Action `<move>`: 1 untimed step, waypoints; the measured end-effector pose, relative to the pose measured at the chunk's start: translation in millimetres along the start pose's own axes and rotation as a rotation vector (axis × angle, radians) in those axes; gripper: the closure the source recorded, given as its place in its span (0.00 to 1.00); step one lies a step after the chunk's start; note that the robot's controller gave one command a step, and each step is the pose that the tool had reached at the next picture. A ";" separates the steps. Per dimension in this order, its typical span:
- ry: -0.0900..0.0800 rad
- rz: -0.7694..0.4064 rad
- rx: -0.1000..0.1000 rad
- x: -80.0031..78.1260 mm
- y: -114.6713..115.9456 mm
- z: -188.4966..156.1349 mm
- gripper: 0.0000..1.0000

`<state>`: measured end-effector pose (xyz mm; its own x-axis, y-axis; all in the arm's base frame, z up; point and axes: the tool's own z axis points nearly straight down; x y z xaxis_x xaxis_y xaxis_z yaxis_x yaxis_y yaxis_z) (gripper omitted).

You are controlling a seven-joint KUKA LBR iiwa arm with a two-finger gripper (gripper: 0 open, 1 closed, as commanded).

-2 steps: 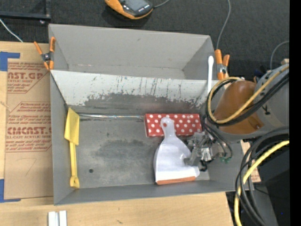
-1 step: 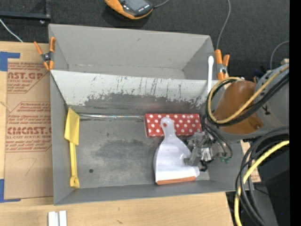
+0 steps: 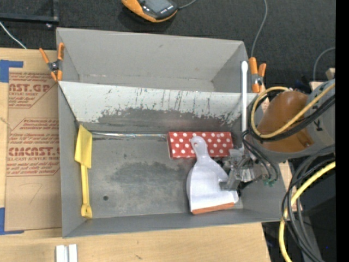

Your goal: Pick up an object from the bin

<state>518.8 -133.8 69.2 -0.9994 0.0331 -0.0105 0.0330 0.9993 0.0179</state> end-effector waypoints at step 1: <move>-0.005 -0.034 0.005 1.4 1.9 -0.4 1.00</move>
Offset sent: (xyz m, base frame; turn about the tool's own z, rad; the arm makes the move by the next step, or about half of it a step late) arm -0.0269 -0.0180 0.0016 -0.0413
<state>517.4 -131.9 69.6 -0.9999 -0.0006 -0.0164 -0.0008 0.9999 0.0123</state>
